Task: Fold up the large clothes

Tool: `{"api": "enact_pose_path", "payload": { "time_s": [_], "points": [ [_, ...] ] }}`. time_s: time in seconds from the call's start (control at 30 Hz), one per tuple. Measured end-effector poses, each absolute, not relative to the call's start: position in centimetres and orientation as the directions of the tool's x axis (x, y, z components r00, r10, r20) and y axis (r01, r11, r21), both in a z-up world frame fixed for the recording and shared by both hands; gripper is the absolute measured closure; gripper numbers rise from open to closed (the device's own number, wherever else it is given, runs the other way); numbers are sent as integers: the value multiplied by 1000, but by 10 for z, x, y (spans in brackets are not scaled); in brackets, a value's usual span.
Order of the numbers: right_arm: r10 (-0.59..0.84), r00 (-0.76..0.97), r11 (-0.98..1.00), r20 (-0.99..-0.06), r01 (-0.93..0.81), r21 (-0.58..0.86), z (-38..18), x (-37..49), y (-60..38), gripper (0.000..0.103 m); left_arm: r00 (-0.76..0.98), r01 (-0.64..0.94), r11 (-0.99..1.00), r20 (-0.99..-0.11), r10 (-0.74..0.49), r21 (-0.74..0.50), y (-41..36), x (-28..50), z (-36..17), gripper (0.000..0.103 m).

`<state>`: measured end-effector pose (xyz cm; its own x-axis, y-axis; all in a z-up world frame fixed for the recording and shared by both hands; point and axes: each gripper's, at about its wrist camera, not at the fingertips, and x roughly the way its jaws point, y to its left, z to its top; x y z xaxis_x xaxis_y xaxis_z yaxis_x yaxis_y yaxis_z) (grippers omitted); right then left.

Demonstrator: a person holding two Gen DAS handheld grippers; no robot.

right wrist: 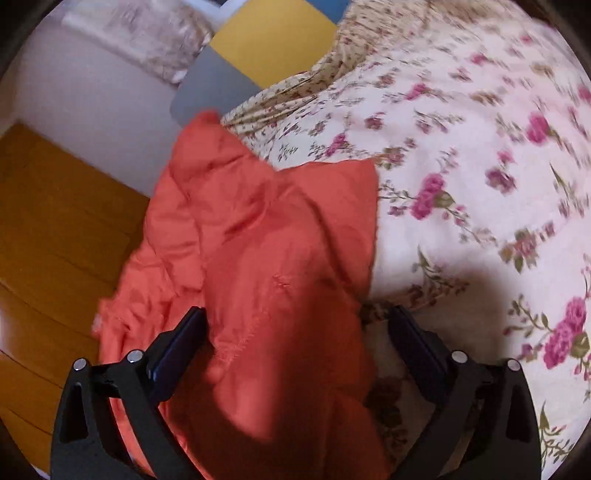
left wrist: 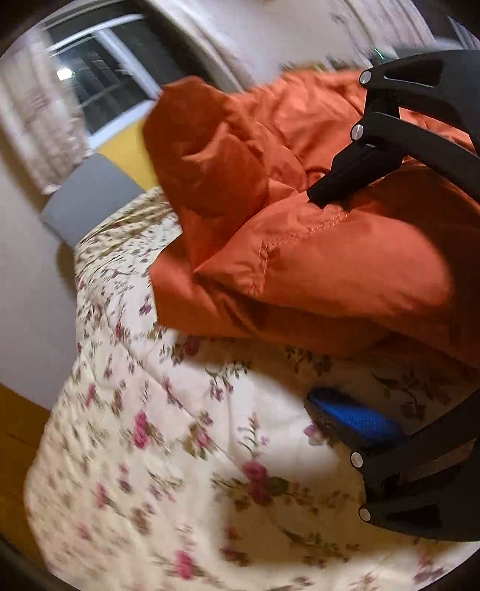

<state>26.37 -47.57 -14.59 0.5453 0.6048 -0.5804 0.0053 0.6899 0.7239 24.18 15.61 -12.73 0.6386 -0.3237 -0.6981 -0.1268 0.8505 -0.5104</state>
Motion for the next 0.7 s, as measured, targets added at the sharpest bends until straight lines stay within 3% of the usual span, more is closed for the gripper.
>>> {"api": "enact_pose_path", "payload": {
  "time_s": [0.03,0.07,0.13,0.2,0.7],
  "points": [
    [610,534,687,-585,10,726,-148,264,-471,28,626,-91,875,-710,-322,-476,148,243,-125,14],
    [601,542,695,-587,10,719,-148,261,-469,34,618,-66,881,-712,-333,-469,142,242,-123,25],
    [617,542,679,-571,1,734,-148,256,-471,42,611,-52,884,-715,-340,-465,138,237,-120,33],
    [632,539,663,-557,-3,749,-148,246,-472,51,595,-34,861,-703,-390,-507,140,232,-120,50],
    [651,544,629,-530,4,777,-142,111,-509,53,577,11,833,-677,-457,-553,130,114,-120,53]
  ]
}}
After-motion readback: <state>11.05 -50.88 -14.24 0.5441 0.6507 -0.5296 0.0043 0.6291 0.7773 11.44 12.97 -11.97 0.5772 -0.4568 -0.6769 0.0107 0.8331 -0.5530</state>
